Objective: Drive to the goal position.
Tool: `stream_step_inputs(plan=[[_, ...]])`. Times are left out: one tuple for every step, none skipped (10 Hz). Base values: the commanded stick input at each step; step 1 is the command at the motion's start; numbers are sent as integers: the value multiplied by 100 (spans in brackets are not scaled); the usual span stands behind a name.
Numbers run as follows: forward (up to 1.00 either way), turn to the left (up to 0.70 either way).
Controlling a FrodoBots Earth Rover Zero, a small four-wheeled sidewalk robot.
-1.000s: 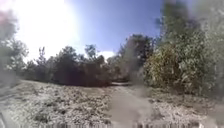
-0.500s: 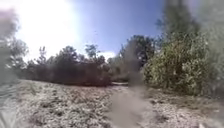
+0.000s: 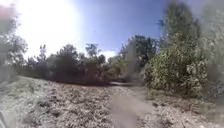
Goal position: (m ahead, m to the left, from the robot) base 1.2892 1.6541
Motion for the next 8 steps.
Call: stream_step_inputs(plan=[[30,0],[30,0],[30,0],[30,0],[30,0],[30,0],[30,0],[30,0]])
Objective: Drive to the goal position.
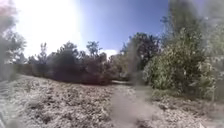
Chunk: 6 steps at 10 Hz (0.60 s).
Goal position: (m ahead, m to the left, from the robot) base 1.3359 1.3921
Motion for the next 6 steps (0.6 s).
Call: stream_step_inputs(plan=[[30,0],[30,0],[30,0],[30,0],[30,0],[30,0]])
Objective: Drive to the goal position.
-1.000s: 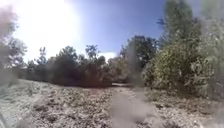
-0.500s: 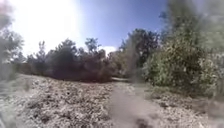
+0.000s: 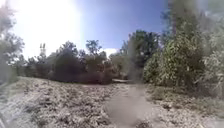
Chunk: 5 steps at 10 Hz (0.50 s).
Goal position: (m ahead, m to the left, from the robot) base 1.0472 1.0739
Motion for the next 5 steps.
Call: stream_step_inputs(plan=[[30,0],[30,0],[30,0],[30,0],[30,0]])
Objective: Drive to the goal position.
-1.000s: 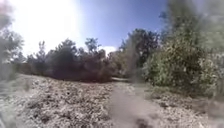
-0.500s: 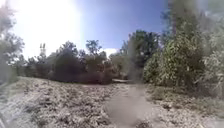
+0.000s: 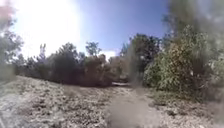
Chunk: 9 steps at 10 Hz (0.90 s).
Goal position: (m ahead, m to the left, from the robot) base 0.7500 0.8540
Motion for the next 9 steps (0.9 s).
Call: stream_step_inputs(plan=[[30,0],[30,0],[30,0],[30,0],[30,0],[30,0],[30,0],[30,0],[30,0]])
